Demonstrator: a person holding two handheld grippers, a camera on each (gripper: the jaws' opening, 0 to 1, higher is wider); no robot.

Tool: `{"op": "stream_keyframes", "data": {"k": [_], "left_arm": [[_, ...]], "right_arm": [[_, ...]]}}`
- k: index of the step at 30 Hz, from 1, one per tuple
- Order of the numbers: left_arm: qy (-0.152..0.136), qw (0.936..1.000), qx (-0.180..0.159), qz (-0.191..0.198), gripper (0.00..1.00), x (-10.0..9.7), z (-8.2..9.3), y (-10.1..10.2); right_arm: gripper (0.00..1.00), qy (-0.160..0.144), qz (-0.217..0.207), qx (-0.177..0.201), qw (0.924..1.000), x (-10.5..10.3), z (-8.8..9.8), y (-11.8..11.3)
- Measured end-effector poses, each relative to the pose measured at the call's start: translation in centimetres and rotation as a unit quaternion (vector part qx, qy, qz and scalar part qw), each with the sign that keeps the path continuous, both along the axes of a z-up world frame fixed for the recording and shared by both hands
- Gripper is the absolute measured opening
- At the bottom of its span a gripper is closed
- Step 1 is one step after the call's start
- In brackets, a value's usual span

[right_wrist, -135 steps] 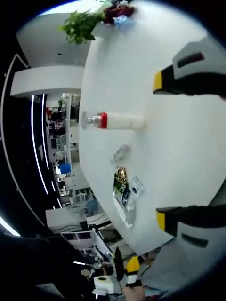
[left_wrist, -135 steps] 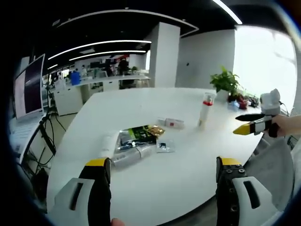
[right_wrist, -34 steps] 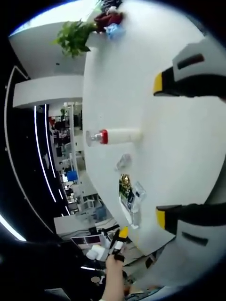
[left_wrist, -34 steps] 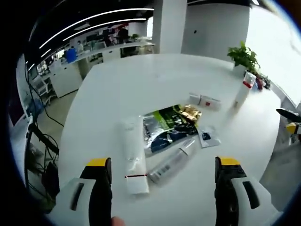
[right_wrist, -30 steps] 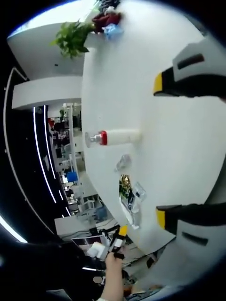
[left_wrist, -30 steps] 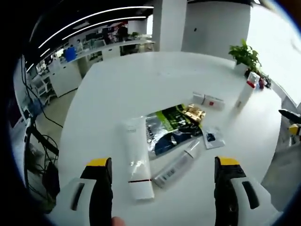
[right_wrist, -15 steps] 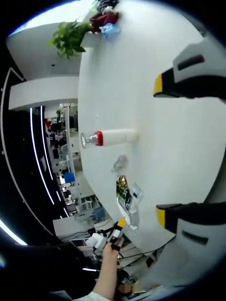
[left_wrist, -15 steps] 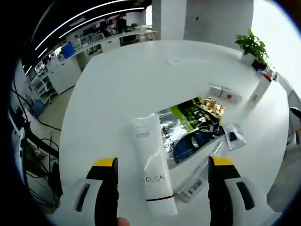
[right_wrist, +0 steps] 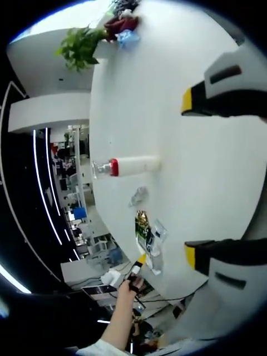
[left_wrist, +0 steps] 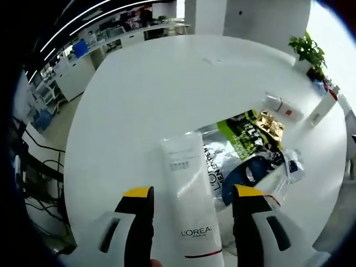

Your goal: Arrange the skincare products in the storage area until every visible bottle or jar stands upright without overlapping.

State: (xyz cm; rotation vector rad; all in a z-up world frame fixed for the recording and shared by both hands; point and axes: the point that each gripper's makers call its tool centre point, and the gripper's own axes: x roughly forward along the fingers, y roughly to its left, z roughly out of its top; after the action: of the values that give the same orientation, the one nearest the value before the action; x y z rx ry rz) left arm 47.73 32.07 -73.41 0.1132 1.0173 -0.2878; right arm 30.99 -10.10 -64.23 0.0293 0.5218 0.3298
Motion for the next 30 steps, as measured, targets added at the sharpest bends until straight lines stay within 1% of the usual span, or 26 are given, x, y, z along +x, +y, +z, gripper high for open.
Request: {"op": "stream_keyframes", "data": {"k": [1,3,6,8,10,15,17,26,30], "left_arm": [[0.002,1.0000,0.001,0.001,0.53,0.0,-0.1,0.0],[0.015,0.9998,0.011,0.000,0.51,-0.1,-0.4,0.2],[0.025,0.9995,0.017,0.000,0.47,0.5,-1.1,0.5],[0.033,0.9993,0.016,0.009,0.45,0.5,-1.2,0.8],[0.042,0.9989,0.010,0.019,0.44,0.4,-1.3,0.8],[0.041,0.9989,0.010,0.019,0.41,0.4,-1.0,0.7],[0.041,0.9990,0.009,0.017,0.34,0.4,-1.0,0.7],[0.037,0.9992,0.013,0.012,0.33,0.5,-0.8,0.8],[0.033,0.9993,0.009,0.015,0.32,0.5,-0.3,1.2]], "right_arm": [[0.92,0.000,-0.001,-0.001,1.0000,0.0,0.0,0.0],[0.92,0.001,-0.003,-0.002,1.0000,0.0,0.0,-0.1],[0.92,0.002,-0.005,-0.003,1.0000,0.0,-0.1,-0.2],[0.92,0.002,-0.006,-0.003,1.0000,0.0,-0.1,-0.2],[0.92,0.004,-0.008,-0.004,1.0000,0.0,-0.2,-0.3],[0.92,0.005,-0.009,-0.006,0.9999,0.0,-0.2,-0.3],[0.92,0.005,-0.010,-0.007,0.9999,0.0,-0.2,-0.3],[0.92,0.004,-0.010,-0.009,0.9999,0.1,-0.2,-0.4],[0.92,0.001,-0.011,-0.009,0.9999,0.1,-0.1,-0.4]]}}
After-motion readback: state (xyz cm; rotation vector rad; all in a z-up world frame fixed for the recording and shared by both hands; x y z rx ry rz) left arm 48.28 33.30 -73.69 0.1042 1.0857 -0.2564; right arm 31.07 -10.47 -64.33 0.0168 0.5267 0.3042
